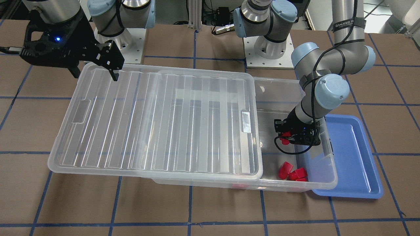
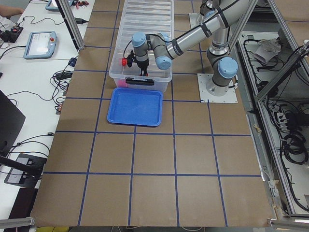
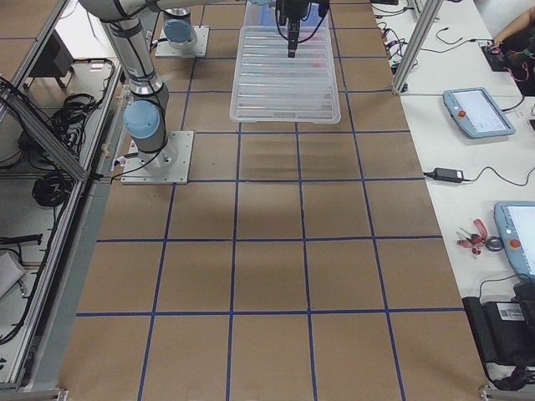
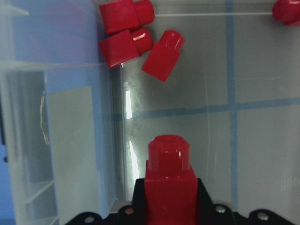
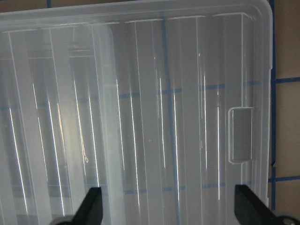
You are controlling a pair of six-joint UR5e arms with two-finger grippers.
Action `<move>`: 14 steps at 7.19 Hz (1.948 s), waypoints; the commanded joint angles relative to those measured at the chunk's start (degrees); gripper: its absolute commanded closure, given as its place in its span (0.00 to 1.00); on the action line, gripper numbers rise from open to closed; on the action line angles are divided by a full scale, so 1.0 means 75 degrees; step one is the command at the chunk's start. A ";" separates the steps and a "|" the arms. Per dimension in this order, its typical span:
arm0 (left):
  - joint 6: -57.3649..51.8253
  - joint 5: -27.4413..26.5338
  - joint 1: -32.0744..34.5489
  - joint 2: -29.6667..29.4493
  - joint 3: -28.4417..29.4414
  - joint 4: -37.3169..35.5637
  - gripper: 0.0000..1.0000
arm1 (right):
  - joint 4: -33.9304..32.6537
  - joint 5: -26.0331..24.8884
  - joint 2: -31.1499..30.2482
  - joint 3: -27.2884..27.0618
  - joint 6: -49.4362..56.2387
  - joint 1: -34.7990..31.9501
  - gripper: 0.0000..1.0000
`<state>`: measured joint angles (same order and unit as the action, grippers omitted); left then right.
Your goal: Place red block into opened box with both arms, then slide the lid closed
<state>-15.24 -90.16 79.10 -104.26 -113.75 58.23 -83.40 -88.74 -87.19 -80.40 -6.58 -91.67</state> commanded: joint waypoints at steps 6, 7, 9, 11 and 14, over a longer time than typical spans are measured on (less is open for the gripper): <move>0.0029 -0.0002 0.0000 -0.0244 -0.0067 -0.0053 0.02 | -0.0001 0.0020 0.0000 -0.0002 -0.0001 -0.0012 0.00; 0.0029 -0.0013 0.0011 -0.0220 -0.0044 -0.0052 0.00 | -0.0001 0.0020 0.0000 -0.0002 -0.0001 0.0000 0.00; 0.0029 -0.0095 0.0058 0.0142 0.0212 0.0215 0.00 | -0.0001 0.0008 0.0000 -0.0002 -0.0001 0.0000 0.00; 0.0029 -0.0119 0.0058 0.0528 0.0994 0.1334 0.00 | -0.0001 0.0031 0.0000 -0.0002 -0.0001 0.0000 0.00; 0.0064 -0.0096 0.0070 0.0963 0.3137 0.3912 0.00 | -0.0013 -0.0026 0.0035 -0.0002 0.0115 0.0221 0.00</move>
<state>-14.97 -91.01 79.60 -98.21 -96.61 79.94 -83.39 -88.63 -87.09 -80.39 -6.43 -91.14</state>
